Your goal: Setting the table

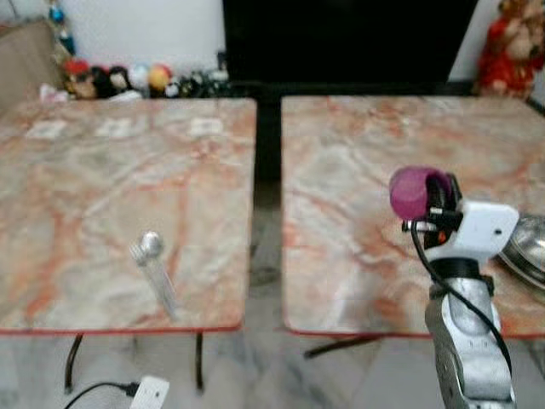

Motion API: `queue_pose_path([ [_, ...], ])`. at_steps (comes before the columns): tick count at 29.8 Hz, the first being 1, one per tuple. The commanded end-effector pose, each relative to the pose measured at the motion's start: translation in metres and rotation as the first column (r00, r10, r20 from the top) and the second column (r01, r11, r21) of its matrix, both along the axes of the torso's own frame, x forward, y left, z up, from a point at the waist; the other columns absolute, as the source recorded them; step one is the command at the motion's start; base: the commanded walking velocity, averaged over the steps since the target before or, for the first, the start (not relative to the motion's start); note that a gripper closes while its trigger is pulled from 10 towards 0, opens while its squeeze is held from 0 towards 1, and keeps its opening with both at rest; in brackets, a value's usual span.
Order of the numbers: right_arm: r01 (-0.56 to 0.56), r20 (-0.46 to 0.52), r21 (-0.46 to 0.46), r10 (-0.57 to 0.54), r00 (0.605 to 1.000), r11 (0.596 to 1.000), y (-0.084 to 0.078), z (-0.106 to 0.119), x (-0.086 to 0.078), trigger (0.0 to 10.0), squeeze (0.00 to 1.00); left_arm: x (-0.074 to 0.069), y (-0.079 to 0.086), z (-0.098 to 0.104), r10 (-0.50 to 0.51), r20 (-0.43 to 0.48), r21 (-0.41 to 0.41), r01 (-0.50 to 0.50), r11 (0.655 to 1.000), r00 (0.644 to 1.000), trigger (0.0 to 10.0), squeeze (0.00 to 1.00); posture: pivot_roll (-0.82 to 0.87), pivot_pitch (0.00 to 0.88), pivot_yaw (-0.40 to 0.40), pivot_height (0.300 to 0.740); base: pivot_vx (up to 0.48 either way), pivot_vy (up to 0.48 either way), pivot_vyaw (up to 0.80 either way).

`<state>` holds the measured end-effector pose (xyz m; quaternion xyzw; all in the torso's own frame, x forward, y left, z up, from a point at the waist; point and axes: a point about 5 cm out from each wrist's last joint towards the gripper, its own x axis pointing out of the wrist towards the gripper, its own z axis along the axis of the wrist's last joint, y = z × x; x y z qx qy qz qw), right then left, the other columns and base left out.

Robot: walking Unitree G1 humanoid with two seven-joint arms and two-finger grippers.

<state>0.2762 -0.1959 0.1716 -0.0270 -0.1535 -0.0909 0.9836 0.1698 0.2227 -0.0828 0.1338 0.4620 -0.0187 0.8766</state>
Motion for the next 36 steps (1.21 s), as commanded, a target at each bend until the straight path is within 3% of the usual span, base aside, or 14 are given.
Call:
queue_pose_path([
  [1, 0.002, 0.031, 0.006, -0.002, 1.000, 1.000, 0.001, 0.008, 0.002, 10.0, 0.00, -0.002, 0.008, 0.001, 0.002, -0.014, 0.021, -0.001, 1.000, 1.000, 10.0, 0.00, -0.04, 0.000, 0.034, 0.740, 0.000, 0.000, 0.00],
  [18, 0.034, 0.025, 0.010, -0.035, 0.999, 0.999, -0.007, 0.011, 0.003, 10.0, 0.00, 0.001, 0.007, 0.002, 0.025, 0.003, -0.015, -0.025, 1.000, 1.000, 10.0, 0.00, -0.04, 0.000, 0.031, 0.740, 0.000, 0.000, 0.00],
  [26, 0.046, 0.003, 0.027, -0.046, 0.999, 0.999, -0.011, 0.011, 0.005, 10.0, 0.00, -0.002, 0.006, 0.000, 0.024, -0.009, -0.015, -0.025, 1.000, 1.000, 10.0, 0.00, -0.04, 0.003, 0.025, 0.740, 0.299, 0.000, -0.50],
  [36, 0.053, -0.018, 0.027, -0.053, 0.998, 0.998, -0.012, 0.009, 0.008, 10.0, 0.00, -0.002, 0.004, 0.000, 0.029, -0.005, -0.017, -0.030, 0.999, 1.000, 10.0, 0.00, -0.03, 0.004, 0.017, 0.740, 0.223, 0.000, 0.00],
])
